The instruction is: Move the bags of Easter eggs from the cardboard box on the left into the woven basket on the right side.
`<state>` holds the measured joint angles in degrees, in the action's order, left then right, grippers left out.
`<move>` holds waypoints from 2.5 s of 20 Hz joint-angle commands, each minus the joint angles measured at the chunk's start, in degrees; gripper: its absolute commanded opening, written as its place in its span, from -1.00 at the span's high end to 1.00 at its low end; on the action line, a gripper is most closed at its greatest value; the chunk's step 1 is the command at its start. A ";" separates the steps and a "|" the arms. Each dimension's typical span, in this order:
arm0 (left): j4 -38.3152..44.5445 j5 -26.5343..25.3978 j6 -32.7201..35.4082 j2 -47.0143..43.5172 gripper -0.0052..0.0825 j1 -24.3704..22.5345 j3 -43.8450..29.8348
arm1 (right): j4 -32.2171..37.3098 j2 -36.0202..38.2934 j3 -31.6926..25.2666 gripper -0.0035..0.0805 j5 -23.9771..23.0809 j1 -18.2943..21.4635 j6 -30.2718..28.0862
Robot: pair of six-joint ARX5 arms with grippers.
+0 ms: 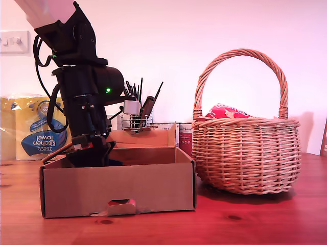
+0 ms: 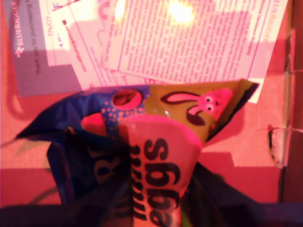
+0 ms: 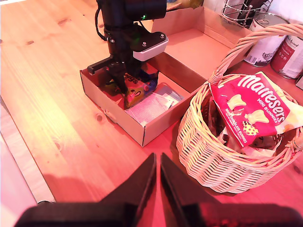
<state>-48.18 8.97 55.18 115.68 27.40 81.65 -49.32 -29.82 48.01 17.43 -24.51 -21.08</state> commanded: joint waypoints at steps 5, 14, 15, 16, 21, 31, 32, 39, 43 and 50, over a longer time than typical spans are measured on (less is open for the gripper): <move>-1.53 -0.44 -1.22 -5.09 0.48 0.52 -2.03 | 0.28 0.22 -0.31 0.95 -0.02 -0.28 -0.35; 5.14 13.68 -8.98 -19.15 0.48 2.73 -2.01 | 0.37 0.22 -0.31 0.95 -0.31 -0.26 -0.39; 7.19 17.77 -11.54 -19.67 0.48 3.87 -2.01 | 0.37 0.24 -0.31 0.95 -1.16 -0.26 -0.39; 9.20 20.26 -12.44 -19.80 0.48 5.20 -2.01 | 0.22 0.37 -0.31 0.95 -2.25 -0.26 -0.39; 18.91 19.74 -19.80 -19.65 0.47 13.70 -2.03 | -1.20 2.38 -0.28 0.95 -6.62 -0.22 -0.39; 50.47 9.09 -23.71 -8.55 0.46 20.79 -2.03 | -4.44 8.92 -0.20 0.95 -10.80 -0.22 -0.35; 53.48 6.99 -23.71 -7.17 0.46 21.24 -2.03 | -4.48 9.44 -0.20 0.95 -11.26 -0.22 -0.33; 65.33 -4.94 -23.96 0.17 0.46 22.75 -2.03 | -4.70 10.23 -0.17 0.95 -12.15 -0.22 -0.35; 65.72 -8.44 -26.51 3.96 0.46 22.38 -2.03 | -4.59 10.23 -0.17 0.95 -12.15 -0.22 -0.35; 62.01 -9.09 -29.79 4.98 0.26 22.23 -2.01 | -4.17 10.23 -0.17 0.95 -12.11 -0.22 -0.35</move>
<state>14.87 0.32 26.33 118.02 49.84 80.84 -54.04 -19.99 48.01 5.37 -24.51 -21.28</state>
